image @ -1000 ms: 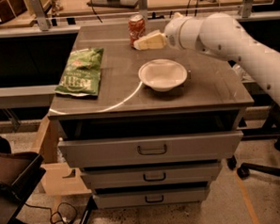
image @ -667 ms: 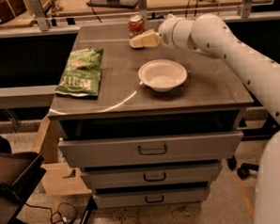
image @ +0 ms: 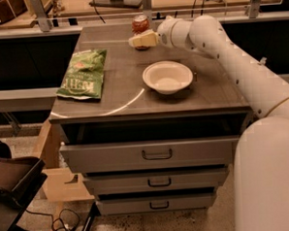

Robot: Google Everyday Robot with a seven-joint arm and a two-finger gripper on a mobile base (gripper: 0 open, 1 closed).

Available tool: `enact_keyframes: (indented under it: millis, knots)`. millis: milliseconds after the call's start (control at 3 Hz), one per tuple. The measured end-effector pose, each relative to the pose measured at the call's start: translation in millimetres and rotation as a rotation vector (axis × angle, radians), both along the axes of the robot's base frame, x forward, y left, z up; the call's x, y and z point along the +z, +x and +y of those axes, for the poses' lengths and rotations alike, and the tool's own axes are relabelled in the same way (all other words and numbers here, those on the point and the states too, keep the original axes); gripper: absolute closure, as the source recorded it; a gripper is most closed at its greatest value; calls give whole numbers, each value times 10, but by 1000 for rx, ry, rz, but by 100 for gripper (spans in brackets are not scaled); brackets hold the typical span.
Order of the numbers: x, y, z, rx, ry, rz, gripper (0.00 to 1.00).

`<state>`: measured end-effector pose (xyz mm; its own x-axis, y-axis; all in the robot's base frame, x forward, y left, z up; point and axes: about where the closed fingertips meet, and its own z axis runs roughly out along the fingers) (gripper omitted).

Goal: Pick coke can

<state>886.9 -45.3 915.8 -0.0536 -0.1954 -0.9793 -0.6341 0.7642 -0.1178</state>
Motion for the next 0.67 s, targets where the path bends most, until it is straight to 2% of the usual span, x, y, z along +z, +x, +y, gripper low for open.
enact_keyframes:
  millis: [667]
  knots:
    - [-49,220,243,32,49,-4,0]
